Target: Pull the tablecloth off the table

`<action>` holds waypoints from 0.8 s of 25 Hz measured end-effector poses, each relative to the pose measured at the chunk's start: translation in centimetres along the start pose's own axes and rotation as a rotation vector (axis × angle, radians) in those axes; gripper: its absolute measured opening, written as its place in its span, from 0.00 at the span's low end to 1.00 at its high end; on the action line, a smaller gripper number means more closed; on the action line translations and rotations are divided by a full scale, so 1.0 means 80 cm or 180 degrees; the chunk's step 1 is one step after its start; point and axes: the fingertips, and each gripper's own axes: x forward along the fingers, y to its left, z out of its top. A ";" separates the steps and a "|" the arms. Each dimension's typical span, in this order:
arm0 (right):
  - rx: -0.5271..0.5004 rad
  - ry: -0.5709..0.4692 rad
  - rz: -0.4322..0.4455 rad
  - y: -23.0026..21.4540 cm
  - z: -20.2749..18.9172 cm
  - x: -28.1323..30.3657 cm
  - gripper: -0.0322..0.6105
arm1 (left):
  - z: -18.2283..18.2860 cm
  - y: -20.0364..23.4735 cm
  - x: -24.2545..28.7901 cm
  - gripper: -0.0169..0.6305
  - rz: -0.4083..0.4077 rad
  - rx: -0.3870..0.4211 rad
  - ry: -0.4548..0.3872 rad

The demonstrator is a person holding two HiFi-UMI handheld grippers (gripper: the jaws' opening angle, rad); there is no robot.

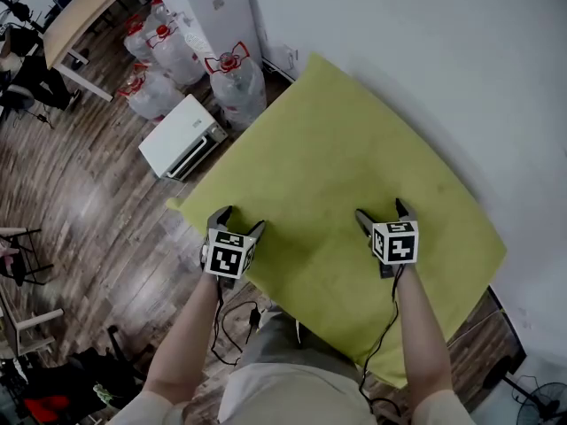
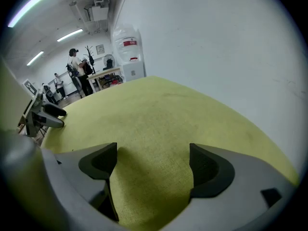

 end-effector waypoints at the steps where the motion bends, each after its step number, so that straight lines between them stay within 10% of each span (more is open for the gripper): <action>1: 0.0015 -0.0008 0.0003 0.000 0.000 0.000 0.76 | 0.000 0.000 0.001 0.58 0.0013 0.0011 0.0004; 10: 0.0128 -0.0002 -0.0079 0.004 -0.003 -0.001 0.70 | 0.000 -0.003 -0.001 0.44 0.0175 -0.0164 -0.0230; 16: 0.0057 0.0044 -0.0022 0.012 -0.012 -0.013 0.33 | -0.002 -0.028 -0.001 0.07 0.0016 -0.0320 -0.0185; 20: 0.0331 0.0163 0.0177 0.022 -0.020 -0.028 0.10 | -0.005 -0.048 -0.007 0.06 -0.0113 -0.0296 -0.0118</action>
